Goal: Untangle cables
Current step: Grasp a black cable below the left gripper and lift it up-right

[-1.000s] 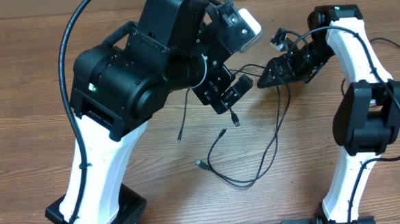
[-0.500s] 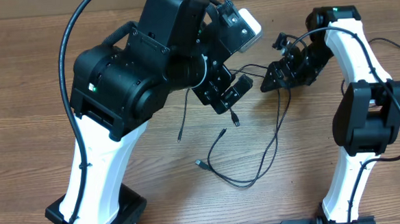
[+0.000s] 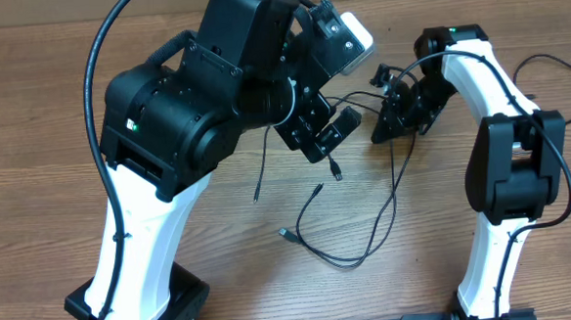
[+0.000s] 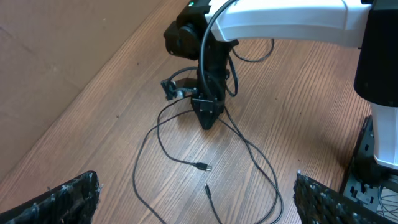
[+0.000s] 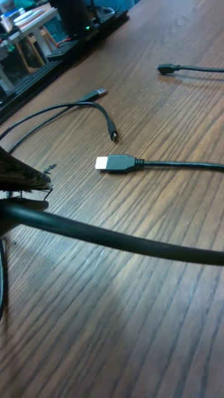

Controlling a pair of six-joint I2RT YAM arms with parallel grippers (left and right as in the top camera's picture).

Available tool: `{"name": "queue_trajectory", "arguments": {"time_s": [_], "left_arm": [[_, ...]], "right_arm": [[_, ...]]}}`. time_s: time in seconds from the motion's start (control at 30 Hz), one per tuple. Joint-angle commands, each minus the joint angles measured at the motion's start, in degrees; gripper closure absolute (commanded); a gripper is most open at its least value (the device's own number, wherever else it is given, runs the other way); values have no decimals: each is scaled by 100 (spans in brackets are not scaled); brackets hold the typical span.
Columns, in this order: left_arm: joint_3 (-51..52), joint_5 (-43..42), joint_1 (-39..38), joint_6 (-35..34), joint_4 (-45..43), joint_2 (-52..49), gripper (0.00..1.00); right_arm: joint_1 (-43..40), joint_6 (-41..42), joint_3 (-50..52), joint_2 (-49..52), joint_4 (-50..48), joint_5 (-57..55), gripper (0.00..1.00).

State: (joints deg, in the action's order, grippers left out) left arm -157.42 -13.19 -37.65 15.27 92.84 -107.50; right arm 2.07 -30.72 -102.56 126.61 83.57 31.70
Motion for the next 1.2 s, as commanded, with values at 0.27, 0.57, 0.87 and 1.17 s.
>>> {"name": "queue_trajectory", "arguments": {"time_s": [0.27, 0.57, 0.87, 1.17], "left_arm": [[-22, 31, -24, 61, -7, -52, 0], [-22, 28, -24, 61, -7, -52, 1], [-22, 28, -24, 61, -7, -52, 0], [-22, 28, -24, 61, -7, -52, 1]], "right_arm": [[13, 74, -1436, -221, 1097, 98, 96], [13, 1128, -4369, -319, 1342, 52, 96], [13, 1794, -6577, -323, 1244, 319, 96], [13, 1897, -7200, -356, 1128, 256, 96]]}}
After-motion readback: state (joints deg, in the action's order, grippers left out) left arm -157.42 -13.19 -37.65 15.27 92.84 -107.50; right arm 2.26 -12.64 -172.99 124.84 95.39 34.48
